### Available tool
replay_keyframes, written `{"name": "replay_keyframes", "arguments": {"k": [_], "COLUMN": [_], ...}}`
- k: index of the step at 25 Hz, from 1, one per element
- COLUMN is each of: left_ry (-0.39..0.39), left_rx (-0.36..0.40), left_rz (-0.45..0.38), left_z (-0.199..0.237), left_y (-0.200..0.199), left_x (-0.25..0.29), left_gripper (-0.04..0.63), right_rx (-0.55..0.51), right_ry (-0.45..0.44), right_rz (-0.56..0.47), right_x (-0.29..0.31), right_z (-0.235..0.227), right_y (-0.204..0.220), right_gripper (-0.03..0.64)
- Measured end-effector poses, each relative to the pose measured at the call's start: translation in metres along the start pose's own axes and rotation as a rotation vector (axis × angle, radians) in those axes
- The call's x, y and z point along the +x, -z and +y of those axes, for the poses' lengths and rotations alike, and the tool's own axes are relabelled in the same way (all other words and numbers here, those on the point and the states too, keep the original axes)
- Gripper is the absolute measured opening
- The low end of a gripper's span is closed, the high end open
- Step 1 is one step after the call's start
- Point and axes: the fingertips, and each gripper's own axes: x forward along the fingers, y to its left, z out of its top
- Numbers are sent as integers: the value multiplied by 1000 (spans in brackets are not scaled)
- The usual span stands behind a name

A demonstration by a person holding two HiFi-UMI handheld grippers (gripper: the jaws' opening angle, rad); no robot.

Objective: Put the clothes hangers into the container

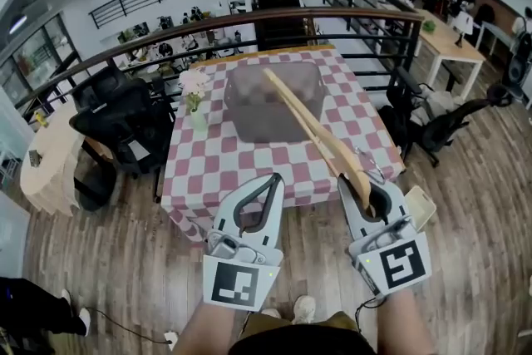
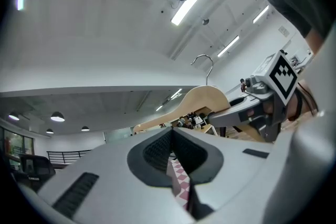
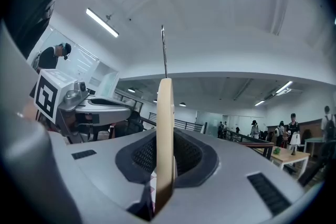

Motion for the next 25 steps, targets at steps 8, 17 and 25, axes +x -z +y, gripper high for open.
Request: {"name": "replay_keyframes", "arguments": {"k": [8,17,25], "left_ry": [-3,20,31], "left_rx": [-20,-16,-22], "left_rz": [20,-6,-32], "left_z": [2,38,59], "left_y": [8,5,7], "left_x": [-7,-38,-64], "left_gripper": [9,9,9], "right_rx": [26,40,77], "right_ry": [-4,47,66], "right_rz": [21,30,-2], "right_x": [2,9,8], "right_z": [8,39,68], "right_y": [9,-10,-20], "right_gripper": [57,57,57]}}
